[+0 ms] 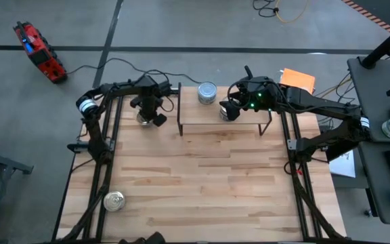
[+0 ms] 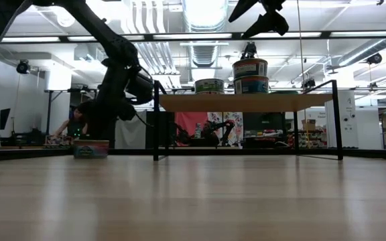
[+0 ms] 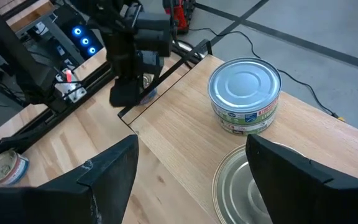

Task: Stack canned seafood by type on shelf
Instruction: Stack the blue-pink tuna can on top of the other blue-pink tuna cans

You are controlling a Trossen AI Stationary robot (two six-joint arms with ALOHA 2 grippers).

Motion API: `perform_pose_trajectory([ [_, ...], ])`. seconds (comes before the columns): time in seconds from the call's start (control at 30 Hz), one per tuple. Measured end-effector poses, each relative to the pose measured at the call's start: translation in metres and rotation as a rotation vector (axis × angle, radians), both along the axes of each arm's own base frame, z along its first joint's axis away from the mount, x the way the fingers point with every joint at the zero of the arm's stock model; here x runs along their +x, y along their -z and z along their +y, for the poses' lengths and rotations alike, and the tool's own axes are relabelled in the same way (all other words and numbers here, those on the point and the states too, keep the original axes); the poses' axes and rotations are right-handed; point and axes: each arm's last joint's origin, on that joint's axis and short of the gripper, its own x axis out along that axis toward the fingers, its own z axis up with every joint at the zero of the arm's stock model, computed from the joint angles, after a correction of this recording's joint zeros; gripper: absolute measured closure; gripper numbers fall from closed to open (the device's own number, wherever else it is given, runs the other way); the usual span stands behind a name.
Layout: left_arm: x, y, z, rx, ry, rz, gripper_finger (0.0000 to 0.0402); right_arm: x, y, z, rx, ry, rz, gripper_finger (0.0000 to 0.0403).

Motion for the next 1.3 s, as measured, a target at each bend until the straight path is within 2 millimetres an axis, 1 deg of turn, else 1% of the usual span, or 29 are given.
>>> perform_pose_trajectory([
  [0.17, 0.012, -0.004, -0.016, 0.003, 0.038, -0.008, 0.04, 0.0, 0.0, 0.0, 0.0, 0.0, 0.0, 0.0125],
  [0.3, 0.015, -0.009, -0.024, -0.023, 0.048, -0.039, 0.04, 0.0, 0.0, 0.0, 0.001, -0.001, 0.0, 0.0129],
  [0.63, 0.005, -0.034, -0.031, 0.035, 0.034, -0.063, 0.04, 0.0, 0.0, 0.001, -0.002, -0.013, 0.003, 0.0113],
  [0.7, 0.0, -0.044, -0.035, 0.046, 0.029, -0.074, 0.04, 0.0, 0.0, 0.001, -0.004, -0.015, 0.004, 0.0112],
  [0.77, -0.005, -0.06, -0.04, 0.076, 0.025, -0.111, 0.04, 0.0, 0.0, 0.001, -0.004, -0.015, 0.005, 0.0112],
  [0.9, -0.018, -0.095, -0.055, 0.175, 0.017, -0.243, 0.04, 0.0, 0.001, 0.001, -0.01, -0.02, 0.012, 0.0126],
  [0.97, -0.027, -0.11, -0.061, 0.251, 0.024, -0.31, 0.04, 0.0, 0.002, 0.001, -0.008, -0.037, 0.013, 0.0138],
  [1.03, -0.034, -0.118, -0.064, 0.375, 0.034, -0.373, 0.04, 0.001, 0.002, 0.002, 0.003, -0.064, 0.01, 0.0153],
  [1.1, -0.039, -0.117, -0.065, 0.523, 0.005, -0.405, 0.04, 0.001, 0.002, 0.004, 0.007, -0.08, 0.009, 0.0169],
  [1.17, -0.045, -0.109, -0.065, 0.642, -0.077, -0.415, 0.04, 0.002, 0.002, 0.007, 0.007, -0.098, 0.01, 0.0185],
  [1.23, -0.05, -0.095, -0.07, 0.686, -0.158, -0.449, 0.04, 0.003, 0.0, 0.011, 0.008, -0.116, 0.004, 0.0199],
  [1.3, -0.053, -0.078, -0.079, 0.677, -0.211, -0.488, 0.04, 0.004, 0.0, 0.016, 0.01, -0.132, 0.003, 0.0213],
])
